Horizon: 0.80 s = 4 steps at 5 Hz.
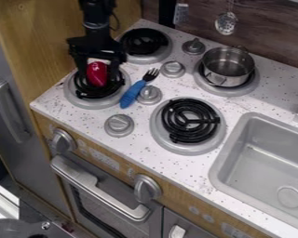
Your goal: Move the red pepper to the bottom right burner
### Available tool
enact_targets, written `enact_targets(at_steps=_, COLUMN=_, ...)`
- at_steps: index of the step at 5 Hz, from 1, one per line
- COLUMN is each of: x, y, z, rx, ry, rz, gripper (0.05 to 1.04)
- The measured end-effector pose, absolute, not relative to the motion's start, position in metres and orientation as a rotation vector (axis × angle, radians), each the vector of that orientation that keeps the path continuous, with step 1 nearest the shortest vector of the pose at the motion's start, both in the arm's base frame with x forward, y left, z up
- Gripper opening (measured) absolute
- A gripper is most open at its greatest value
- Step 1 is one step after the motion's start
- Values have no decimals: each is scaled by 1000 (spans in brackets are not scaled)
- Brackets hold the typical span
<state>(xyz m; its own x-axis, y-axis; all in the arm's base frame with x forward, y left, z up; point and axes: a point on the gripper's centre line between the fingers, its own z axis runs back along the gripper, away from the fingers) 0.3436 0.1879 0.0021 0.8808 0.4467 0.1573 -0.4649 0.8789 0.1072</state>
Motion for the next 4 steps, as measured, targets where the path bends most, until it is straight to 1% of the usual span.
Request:
enact_targets(at_steps=1, x=344, y=218, z=1, rx=141, ry=-141, rz=588, gripper=997)
enact_targets(at_steps=2, x=352, y=220, z=-11, rx=129, ry=-119, rz=633, gripper=997)
enact_targets(at_steps=3, x=364, y=220, z=-13, rx=126, ry=-126, rz=658, gripper=997)
enact_targets(at_steps=4, x=368, y=209, z=-15, rx=120, ry=-111, rz=683, gripper=997)
